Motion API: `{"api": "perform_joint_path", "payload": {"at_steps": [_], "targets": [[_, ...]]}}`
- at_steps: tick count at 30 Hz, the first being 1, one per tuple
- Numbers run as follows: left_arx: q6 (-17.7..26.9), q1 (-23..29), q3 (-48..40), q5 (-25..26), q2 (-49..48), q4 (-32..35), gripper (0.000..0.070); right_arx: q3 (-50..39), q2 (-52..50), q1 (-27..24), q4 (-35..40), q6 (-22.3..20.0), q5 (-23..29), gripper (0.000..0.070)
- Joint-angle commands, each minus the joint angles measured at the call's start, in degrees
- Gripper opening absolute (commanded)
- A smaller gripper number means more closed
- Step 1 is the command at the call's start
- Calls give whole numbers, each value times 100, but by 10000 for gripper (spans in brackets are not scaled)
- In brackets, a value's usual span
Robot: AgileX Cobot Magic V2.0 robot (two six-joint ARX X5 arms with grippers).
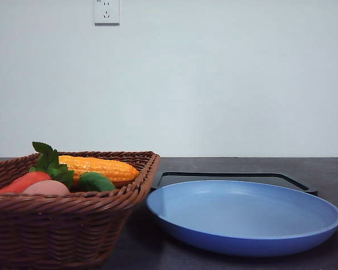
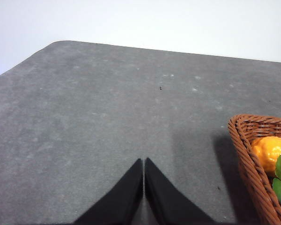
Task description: Transfer egg from basket to plate and serve
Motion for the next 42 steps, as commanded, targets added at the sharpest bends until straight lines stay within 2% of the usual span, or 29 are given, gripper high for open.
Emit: {"api": "perform_joint_path", "payload": {"at_steps": [1, 3, 4, 8, 10, 13, 15, 17, 21, 24, 27, 31, 34, 39, 42], "targets": [[-13, -4, -118, -2, -9, -66, 0, -39, -15, 2, 24, 70, 4, 0], [-116, -4, -118, 2, -9, -33, 0, -39, -15, 2, 76, 166, 2, 0], [-313, -4, -116, 4, -9, -31, 0, -39, -15, 2, 121, 214, 2, 0], [-1786, -4, -116, 52, -9, -39, 0, -39, -15, 2, 386, 667, -2, 0], [-2290, -4, -116, 146, -9, -37, 0, -37, -15, 2, 543, 1042, -2, 0], [-2642, -4, -116, 177, -9, -37, 0, -37, -15, 2, 700, 1540, -2, 0], [-2805, -4, -116, 205, -9, -46, 0, -37, -15, 2, 739, 1676, 9, 0], [-2817, -4, -116, 417, -9, -61, 0, -37, -15, 2, 739, 1689, 2, 0], [-2817, -4, -93, 909, -9, -44, 0, 30, -15, 2, 754, 2168, -2, 0], [-2817, -4, 44, 1153, 19, -63, 0, 201, 7, 0, 697, 2284, 3, 0], [-2820, -4, 250, 1438, 155, -84, 0, 530, 181, -5, 317, 2354, 30, 0], [-2819, -4, 622, 2129, 607, -107, 0, 1118, 647, -7, -303, 2358, 17, 0], [-2796, -4, 930, 2337, 1067, -158, 0, 1601, 1109, -7, -676, 2352, 13, 0], [-2245, -5, 1556, 2590, 1981, -326, 0, 2356, 1983, -7, -1140, 2193, -59, 0], [-1905, -7, 1995, 2779, 2579, -577, 0, 2728, 2513, -7, -1345, 2051, -315, 0]]}}
